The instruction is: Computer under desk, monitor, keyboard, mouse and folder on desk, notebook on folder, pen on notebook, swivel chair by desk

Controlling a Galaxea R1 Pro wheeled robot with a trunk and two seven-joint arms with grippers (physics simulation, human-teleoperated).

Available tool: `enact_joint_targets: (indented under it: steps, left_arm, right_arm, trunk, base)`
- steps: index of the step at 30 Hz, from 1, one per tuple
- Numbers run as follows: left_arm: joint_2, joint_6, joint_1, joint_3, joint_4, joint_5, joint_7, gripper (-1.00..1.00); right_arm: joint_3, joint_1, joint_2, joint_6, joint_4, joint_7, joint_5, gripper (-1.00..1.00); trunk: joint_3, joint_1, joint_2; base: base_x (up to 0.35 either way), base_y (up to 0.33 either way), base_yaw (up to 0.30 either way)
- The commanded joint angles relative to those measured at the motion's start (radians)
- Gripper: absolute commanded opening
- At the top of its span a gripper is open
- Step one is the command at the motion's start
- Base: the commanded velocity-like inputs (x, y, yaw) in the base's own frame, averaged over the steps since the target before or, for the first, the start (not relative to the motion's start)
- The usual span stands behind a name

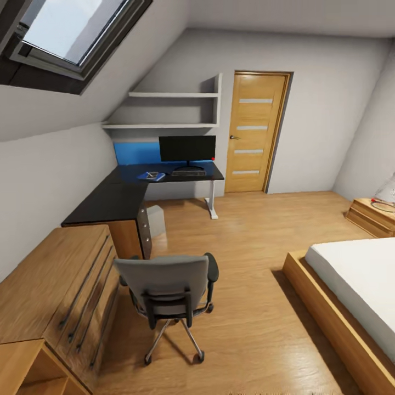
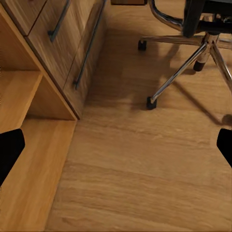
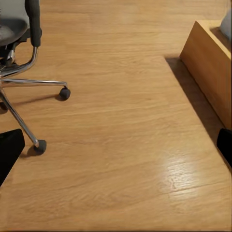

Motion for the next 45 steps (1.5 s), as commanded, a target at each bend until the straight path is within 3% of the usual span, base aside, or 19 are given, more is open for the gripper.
enact_joint_targets:
  steps: [1, 12, 28, 45]
  left_arm:
    - [0.0, -0.002, -0.001, -0.009, 0.0, 0.004, 0.007, 1.0]
    - [0.0, -0.001, -0.001, -0.009, 0.0, 0.004, 0.007, 1.0]
    - [0.001, -0.001, -0.001, -0.008, 0.0, 0.005, 0.008, 1.0]
    - [0.0, -0.001, -0.001, -0.008, 0.0, 0.004, 0.007, 1.0]
  right_arm:
    - [0.009, -0.001, 0.0, -0.002, 0.001, -0.006, -0.004, 1.0]
    - [0.009, -0.001, -0.001, -0.002, 0.002, -0.006, -0.003, 1.0]
    - [0.009, -0.001, 0.0, -0.002, 0.002, -0.006, -0.004, 1.0]
    - [0.007, -0.001, -0.006, -0.002, 0.007, -0.005, -0.001, 1.0]
  trunk:
    - [-0.002, 0.0, -0.002]
    - [-0.002, 0.0, -0.002]
    - [-0.002, 0.0, -0.002]
    - [-0.002, 0.0, -0.002]
  base:
    - [-0.125, 0.207, -0.122]
    - [-0.031, 0.048, -0.025]
    - [0.0, 0.001, 0.231]
    - [-0.092, 0.086, 0.02]
